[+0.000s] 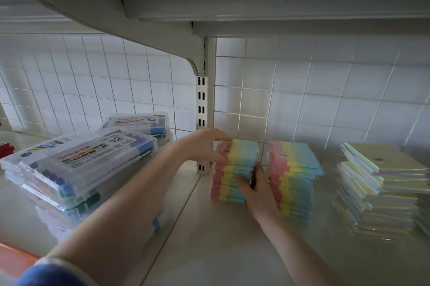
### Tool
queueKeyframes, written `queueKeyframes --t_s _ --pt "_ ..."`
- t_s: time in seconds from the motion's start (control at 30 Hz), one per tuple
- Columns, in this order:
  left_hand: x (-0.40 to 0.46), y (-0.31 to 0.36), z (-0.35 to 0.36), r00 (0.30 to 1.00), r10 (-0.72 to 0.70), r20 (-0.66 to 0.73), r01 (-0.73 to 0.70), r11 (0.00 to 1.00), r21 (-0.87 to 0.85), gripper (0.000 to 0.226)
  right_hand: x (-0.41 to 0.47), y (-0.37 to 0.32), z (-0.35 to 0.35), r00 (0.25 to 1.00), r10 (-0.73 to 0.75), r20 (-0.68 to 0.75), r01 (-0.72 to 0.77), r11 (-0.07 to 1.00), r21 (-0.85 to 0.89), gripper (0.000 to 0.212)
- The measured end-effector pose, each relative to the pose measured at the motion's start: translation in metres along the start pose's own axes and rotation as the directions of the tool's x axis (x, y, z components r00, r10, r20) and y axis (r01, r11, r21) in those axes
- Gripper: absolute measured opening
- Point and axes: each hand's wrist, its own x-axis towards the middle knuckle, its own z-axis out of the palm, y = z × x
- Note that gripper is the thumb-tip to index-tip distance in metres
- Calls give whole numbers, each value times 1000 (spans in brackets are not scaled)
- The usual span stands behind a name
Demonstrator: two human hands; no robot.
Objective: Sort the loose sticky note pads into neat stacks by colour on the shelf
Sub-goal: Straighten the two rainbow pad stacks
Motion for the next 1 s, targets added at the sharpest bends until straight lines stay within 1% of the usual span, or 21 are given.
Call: queueKeyframes --t_s 0.07,0.17,0.23,0.3,0.37,0.5,0.53,0.6,0.63,0.73,0.83,0.9,1.0 --pt "5 6 -4 999 21 43 -25 997 76 77 3 1 1 1000 4 -5 -4 1000 6 55" --pt "13 13 -9 989 31 143 -55 985 166 80 5 1 1 1000 -4 -5 4 1000 -14 44" --pt "17 15 -12 979 6 203 -42 985 170 80 5 3 0 1000 -1 0 1 1000 -12 42" --pt "22 13 -12 971 2 239 -42 986 163 72 6 6 0 1000 -4 5 4 1000 -18 45" --pt "27 13 -13 966 10 257 -60 981 185 62 6 7 1 1000 -6 7 7 999 -42 45" --pt "34 14 -14 957 -12 290 -50 977 207 55 7 8 1 1000 -16 3 16 998 -59 46" --pt "35 14 -14 954 -28 299 -37 977 210 57 7 8 0 1000 -13 1 13 998 -65 47" --pt "35 16 -16 947 -61 316 -10 975 220 69 7 10 0 1000 0 -1 0 999 -43 47" --pt "35 17 -17 942 -82 325 6 974 226 76 8 11 1 1000 3 6 -3 999 -33 49" --pt "36 20 -19 924 -131 360 42 969 245 92 11 18 2 999 38 11 -38 999 -38 74" --pt "41 19 -17 902 -129 411 36 973 227 89 12 19 4 999 48 15 -47 996 -77 76" --pt "44 19 -15 896 -133 424 39 974 224 87 11 21 5 999 48 13 -46 992 -116 87" --pt "47 17 -13 893 -137 430 40 973 226 83 12 24 5 999 38 13 -36 992 -125 86"
